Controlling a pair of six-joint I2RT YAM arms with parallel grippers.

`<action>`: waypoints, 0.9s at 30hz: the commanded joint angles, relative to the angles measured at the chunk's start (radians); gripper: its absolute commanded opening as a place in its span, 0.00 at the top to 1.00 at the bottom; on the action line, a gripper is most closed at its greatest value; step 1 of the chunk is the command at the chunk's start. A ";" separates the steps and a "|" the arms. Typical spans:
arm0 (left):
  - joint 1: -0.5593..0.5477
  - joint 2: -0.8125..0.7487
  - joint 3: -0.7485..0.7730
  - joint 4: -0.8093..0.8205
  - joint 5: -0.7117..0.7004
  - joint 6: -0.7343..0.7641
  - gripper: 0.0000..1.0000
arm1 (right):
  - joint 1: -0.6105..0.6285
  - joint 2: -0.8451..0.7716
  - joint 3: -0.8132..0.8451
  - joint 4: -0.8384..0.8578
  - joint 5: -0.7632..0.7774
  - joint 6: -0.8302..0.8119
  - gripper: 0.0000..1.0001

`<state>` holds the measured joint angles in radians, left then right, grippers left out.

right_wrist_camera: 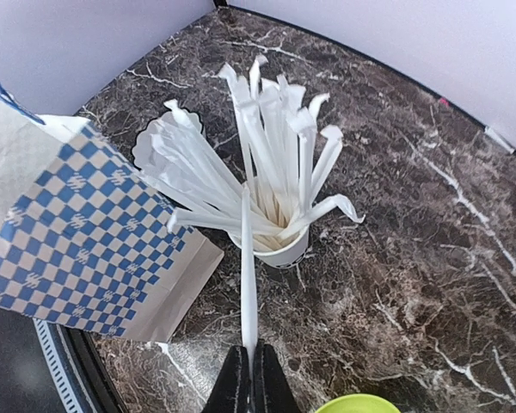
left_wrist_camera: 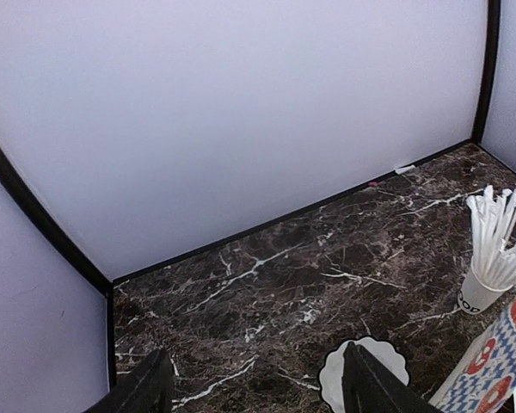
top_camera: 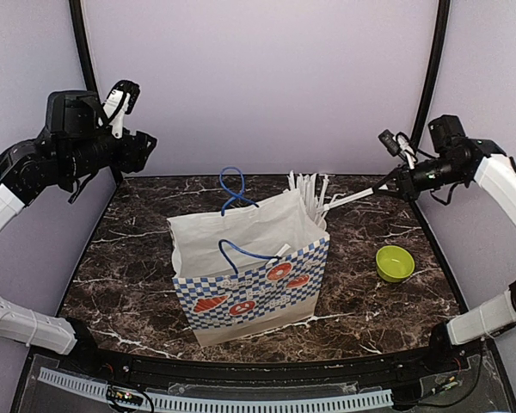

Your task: Pack the takeout coffee

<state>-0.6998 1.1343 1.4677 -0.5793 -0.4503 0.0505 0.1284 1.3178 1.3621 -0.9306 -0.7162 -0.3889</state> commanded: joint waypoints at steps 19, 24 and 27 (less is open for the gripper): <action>0.218 0.094 -0.001 0.066 0.157 -0.108 0.31 | 0.126 -0.160 0.413 -0.481 -0.246 -0.354 1.00; 0.218 0.079 -0.021 0.068 0.195 -0.113 0.31 | 0.318 -0.052 0.406 -0.412 -0.138 -0.271 1.00; 0.219 0.069 -0.037 0.077 0.214 -0.115 0.31 | 0.417 0.023 0.438 -0.331 -0.042 -0.215 1.00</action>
<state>-0.4862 1.2415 1.4445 -0.5373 -0.2787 -0.0498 0.4416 1.2789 1.7779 -1.3510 -0.8700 -0.6724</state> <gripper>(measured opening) 0.686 0.004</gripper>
